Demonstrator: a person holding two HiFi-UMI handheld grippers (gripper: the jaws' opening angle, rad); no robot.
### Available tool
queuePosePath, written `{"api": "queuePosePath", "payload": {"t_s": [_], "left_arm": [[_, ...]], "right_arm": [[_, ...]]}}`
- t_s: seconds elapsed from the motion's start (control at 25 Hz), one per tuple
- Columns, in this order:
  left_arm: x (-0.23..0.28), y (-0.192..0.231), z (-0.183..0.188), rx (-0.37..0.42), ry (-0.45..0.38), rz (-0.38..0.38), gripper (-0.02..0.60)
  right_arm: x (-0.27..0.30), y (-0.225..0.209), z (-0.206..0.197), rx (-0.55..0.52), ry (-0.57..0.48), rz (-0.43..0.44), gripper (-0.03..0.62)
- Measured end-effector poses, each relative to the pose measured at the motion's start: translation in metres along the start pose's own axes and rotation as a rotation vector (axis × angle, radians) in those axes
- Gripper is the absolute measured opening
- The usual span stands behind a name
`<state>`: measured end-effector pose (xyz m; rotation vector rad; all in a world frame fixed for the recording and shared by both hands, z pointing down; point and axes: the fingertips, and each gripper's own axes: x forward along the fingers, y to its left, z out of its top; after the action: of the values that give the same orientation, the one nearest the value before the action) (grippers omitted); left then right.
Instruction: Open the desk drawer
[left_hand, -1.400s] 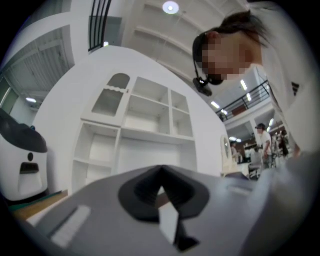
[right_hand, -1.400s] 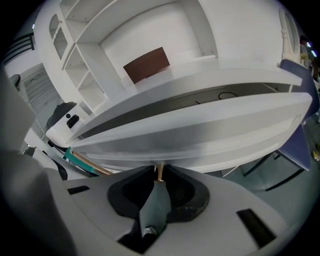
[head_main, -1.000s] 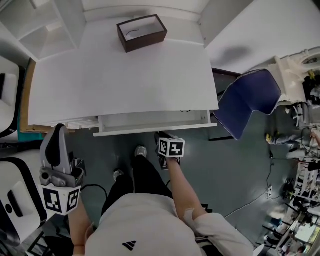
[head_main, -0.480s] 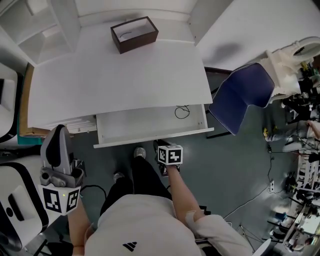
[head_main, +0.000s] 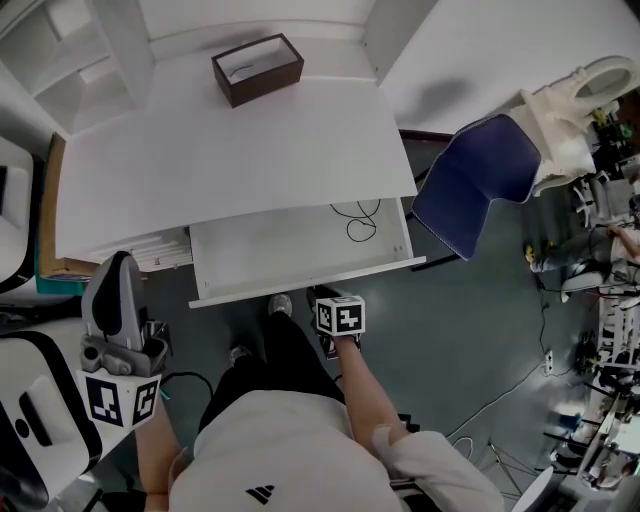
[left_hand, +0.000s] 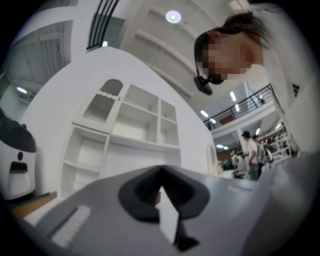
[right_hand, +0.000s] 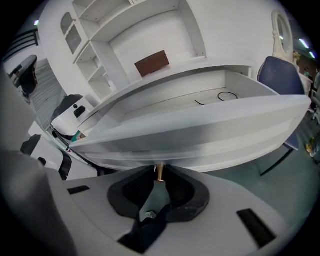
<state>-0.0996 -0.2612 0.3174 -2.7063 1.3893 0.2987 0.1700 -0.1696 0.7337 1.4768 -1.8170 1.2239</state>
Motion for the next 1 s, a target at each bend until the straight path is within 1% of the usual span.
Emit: {"api": "queuePosePath", "payload": {"t_s": [0.4, 0.6, 0.72, 0.84, 0.88, 1.0], "left_arm": [[-0.012, -0.013, 0.006, 0.001, -0.005, -0.03, 0.006], [-0.022, -0.017, 0.008, 0.005, -0.004, -0.039, 0.006], [-0.029, -0.017, 0.011, 0.008, -0.007, -0.046, 0.005], [-0.037, -0.019, 0.015, 0.01, -0.014, -0.055, 0.006], [-0.04, -0.02, 0.016, 0.01, -0.017, -0.059, 0.005], [-0.051, -0.023, 0.019, 0.008, -0.026, -0.073, 0.006]], "right_arm": [[-0.012, 0.001, -0.023, 0.008, -0.011, -0.007, 0.071], [-0.012, 0.0, -0.024, 0.003, -0.024, -0.012, 0.072], [-0.012, 0.0, -0.023, 0.009, -0.037, -0.033, 0.076], [-0.021, 0.001, -0.021, 0.014, -0.078, -0.07, 0.084], [-0.025, 0.001, -0.02, 0.016, -0.099, -0.079, 0.078], [-0.04, 0.005, -0.018, 0.02, -0.164, -0.097, 0.005]]}}
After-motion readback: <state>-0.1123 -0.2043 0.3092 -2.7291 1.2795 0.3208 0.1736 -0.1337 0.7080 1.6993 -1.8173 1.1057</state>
